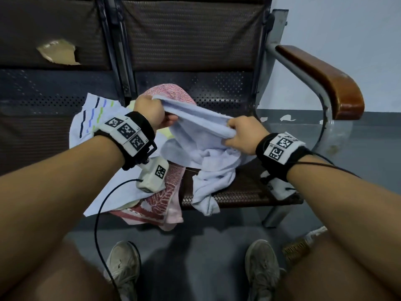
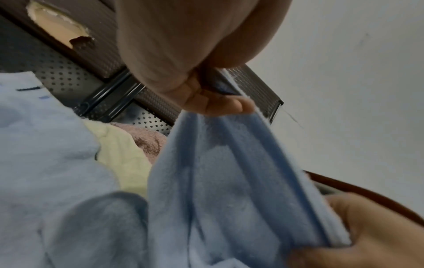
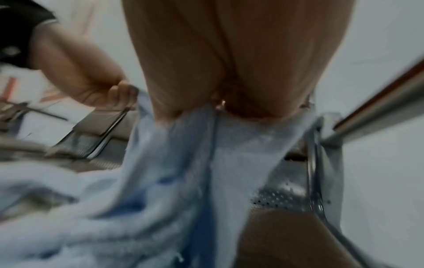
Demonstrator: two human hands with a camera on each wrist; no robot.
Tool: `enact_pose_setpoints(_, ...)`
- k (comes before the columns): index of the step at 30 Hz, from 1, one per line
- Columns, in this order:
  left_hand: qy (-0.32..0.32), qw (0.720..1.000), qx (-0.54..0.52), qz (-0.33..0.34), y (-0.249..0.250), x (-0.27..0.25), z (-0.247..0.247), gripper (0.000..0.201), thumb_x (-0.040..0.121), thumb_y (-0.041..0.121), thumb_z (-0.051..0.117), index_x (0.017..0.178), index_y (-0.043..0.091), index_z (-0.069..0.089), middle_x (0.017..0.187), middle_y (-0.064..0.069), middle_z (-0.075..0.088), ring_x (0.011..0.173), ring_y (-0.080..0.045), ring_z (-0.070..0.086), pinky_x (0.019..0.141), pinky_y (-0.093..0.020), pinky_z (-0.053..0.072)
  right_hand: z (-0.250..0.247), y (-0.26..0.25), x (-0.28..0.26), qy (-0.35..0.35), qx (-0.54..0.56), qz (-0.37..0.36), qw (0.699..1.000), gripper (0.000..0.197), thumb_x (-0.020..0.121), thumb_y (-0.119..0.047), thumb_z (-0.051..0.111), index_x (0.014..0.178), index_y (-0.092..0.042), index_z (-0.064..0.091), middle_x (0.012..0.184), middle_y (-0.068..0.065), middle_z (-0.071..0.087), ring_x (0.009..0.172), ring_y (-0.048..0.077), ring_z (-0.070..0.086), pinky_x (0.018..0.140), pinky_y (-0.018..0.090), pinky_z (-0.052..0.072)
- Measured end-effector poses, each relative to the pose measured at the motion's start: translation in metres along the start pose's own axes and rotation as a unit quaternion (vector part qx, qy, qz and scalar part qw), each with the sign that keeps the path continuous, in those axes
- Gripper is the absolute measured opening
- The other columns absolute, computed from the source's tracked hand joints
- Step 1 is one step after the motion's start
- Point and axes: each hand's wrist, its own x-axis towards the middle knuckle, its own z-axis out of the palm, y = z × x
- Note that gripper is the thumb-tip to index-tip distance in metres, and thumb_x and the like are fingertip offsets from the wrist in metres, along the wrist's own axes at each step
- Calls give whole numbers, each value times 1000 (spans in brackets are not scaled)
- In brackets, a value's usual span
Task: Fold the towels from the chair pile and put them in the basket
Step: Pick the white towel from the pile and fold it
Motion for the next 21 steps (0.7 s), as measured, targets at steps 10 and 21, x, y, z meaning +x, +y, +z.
enact_pose_setpoints(10, 9, 998, -65, 18, 0, 10, -5, 27, 96, 1, 41, 103, 12, 64, 73, -5, 54, 51, -13, 41, 49, -24, 36, -2, 4, -1, -141, -45, 33, 988, 30, 86, -24, 66, 60, -13, 54, 60, 5, 53, 64, 25, 54, 60, 30, 38)
enact_pose_setpoints(21, 23, 1000, -11, 7, -11, 20, -22, 47, 90, -12, 32, 78, 15, 68, 80, -6, 65, 58, -17, 61, 50, -18, 53, -12, 24, 1, 43, 93, 54, 993, 19, 91, -18, 59, 81, -27, 72, 68, 1, 62, 68, 22, 58, 62, 26, 38)
